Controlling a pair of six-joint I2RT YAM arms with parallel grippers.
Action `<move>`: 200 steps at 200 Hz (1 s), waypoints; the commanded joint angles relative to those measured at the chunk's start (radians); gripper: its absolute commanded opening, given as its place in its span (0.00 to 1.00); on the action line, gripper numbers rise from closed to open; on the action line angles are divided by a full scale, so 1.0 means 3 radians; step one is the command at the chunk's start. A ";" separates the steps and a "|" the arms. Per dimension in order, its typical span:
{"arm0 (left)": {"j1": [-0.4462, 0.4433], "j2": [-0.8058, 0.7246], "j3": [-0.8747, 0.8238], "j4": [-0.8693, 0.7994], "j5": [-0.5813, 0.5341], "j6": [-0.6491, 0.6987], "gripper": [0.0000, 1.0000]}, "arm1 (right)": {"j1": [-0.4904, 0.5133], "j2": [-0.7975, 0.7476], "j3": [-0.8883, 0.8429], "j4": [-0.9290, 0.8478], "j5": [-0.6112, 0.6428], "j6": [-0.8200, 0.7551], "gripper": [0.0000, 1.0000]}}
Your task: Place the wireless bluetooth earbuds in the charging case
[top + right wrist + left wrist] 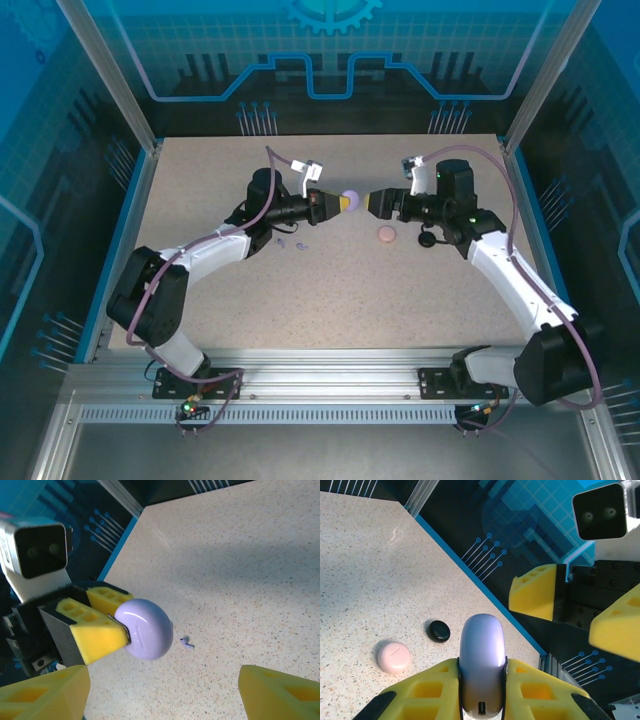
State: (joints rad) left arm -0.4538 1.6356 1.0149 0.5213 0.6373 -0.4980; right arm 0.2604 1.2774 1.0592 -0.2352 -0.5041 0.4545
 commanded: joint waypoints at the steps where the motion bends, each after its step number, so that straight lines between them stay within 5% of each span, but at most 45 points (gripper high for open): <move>1: 0.0007 0.0042 0.0125 0.0127 0.0120 -0.0035 0.00 | 0.0085 0.0126 0.0058 -0.0026 -0.0139 -0.0216 0.77; 89: 0.0004 0.0065 0.0142 0.0139 0.0207 -0.0068 0.00 | 0.0117 0.0511 0.0212 0.0050 0.0099 -0.0169 0.72; 144: 0.0005 0.0065 0.0135 0.0195 0.0283 -0.0106 0.00 | -0.0141 0.0637 0.0011 0.0200 0.0297 0.0020 0.65; 200: 0.0005 0.0063 0.0135 0.0177 0.0280 -0.0094 0.00 | -0.0175 0.0414 -0.0010 0.0222 0.0037 0.0107 0.64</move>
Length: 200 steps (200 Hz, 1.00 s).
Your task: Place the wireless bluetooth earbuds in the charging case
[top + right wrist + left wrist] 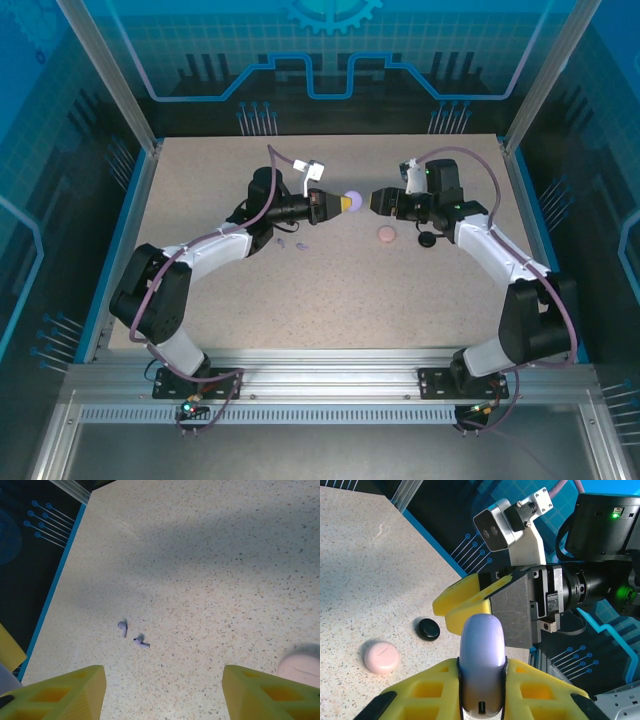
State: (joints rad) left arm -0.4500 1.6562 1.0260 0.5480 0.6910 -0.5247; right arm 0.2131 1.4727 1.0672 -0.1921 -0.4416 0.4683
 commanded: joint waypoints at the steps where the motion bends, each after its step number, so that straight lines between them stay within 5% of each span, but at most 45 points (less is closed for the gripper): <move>1: -0.0008 -0.0004 0.0098 0.0087 0.0100 -0.0005 0.00 | -0.0011 -0.0249 -0.0035 0.0078 -0.0176 0.0061 0.63; 50: -0.0008 0.0007 0.0118 0.0075 0.0094 -0.0005 0.00 | 0.0194 -0.0588 0.0090 -0.0081 -0.0201 0.0001 0.66; 106: -0.0013 0.0022 0.0134 0.0070 0.0099 -0.0019 0.00 | 0.0361 -0.0309 0.0135 0.0012 -0.0160 -0.0009 0.65; 200: -0.0014 0.0017 0.0118 0.0140 0.0170 -0.0052 0.00 | 0.0089 0.0084 -0.0056 0.0299 -0.0125 0.0095 0.59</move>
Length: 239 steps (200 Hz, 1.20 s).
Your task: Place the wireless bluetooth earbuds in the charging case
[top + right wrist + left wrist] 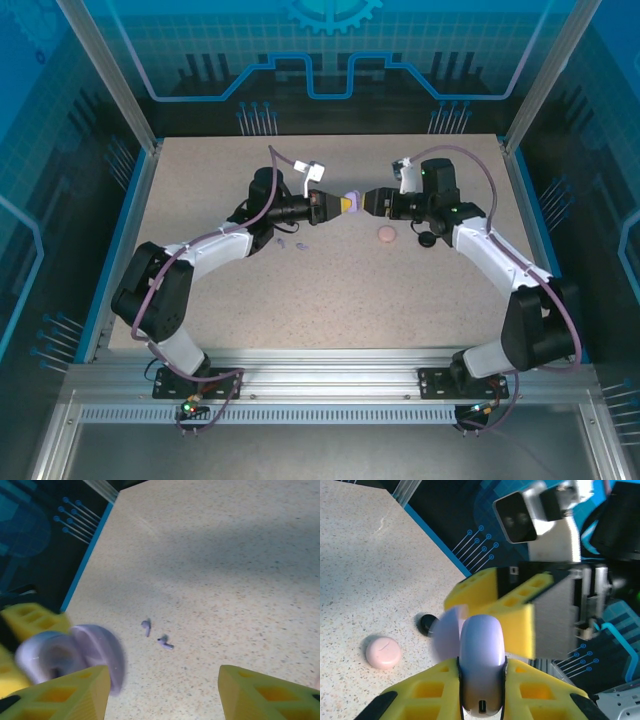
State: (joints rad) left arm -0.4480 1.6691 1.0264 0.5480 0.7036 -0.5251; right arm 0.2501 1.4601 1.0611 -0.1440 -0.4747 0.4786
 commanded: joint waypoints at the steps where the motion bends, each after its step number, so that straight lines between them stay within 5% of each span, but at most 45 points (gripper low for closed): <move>1: -0.0017 -0.0026 0.0117 0.0141 0.0129 -0.0053 0.00 | -0.0035 0.0130 -0.0035 0.0143 -0.0019 0.0064 0.59; 114: -0.0022 -0.0006 0.0148 0.0089 0.0124 -0.0028 0.00 | -0.0159 -0.0421 -0.0238 -0.0057 -0.0498 -0.0158 0.56; 239: -0.0023 0.0041 0.0189 0.0102 0.0206 -0.0073 0.00 | 0.0041 -0.0069 -0.0074 0.0188 -0.0432 -0.0056 0.47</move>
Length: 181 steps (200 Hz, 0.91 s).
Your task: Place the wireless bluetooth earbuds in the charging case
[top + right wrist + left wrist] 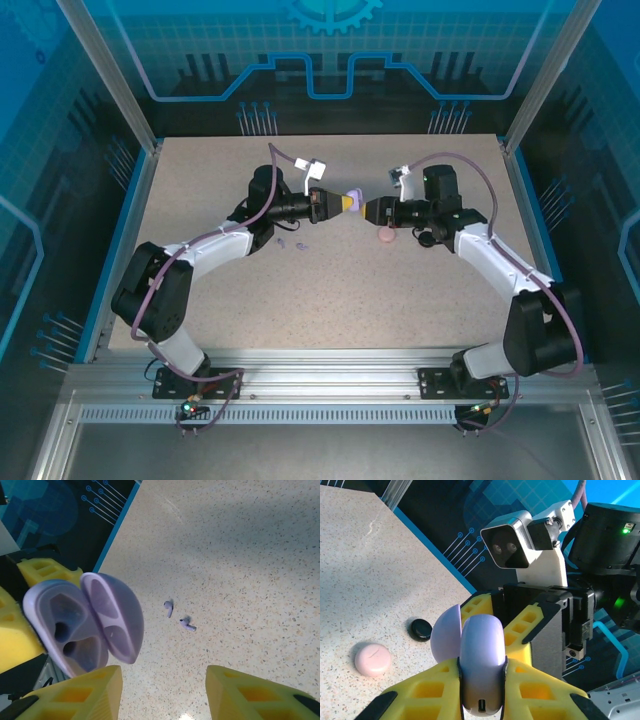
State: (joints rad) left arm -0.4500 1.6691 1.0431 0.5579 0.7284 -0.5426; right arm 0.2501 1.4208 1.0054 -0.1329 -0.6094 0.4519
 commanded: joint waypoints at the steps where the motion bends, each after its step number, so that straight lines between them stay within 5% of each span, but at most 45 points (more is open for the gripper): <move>1: -0.0018 0.0040 0.0133 0.0069 0.0121 -0.0013 0.00 | 0.0041 0.0064 0.0114 0.0154 0.0019 0.0033 0.47; 103: -0.0021 0.0055 0.0152 0.0064 0.0137 -0.0004 0.00 | 0.0015 0.0038 0.0178 0.0149 0.0008 0.0075 0.44; 181: -0.0028 0.0066 0.0172 0.0076 0.0203 -0.0038 0.00 | 0.0041 0.0254 0.0278 0.0379 -0.0105 0.0202 0.27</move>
State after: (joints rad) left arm -0.4496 1.6836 1.0546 0.5579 0.7414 -0.5488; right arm 0.2504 1.4734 1.0477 -0.0616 -0.6338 0.5014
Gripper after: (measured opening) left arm 0.197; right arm 0.270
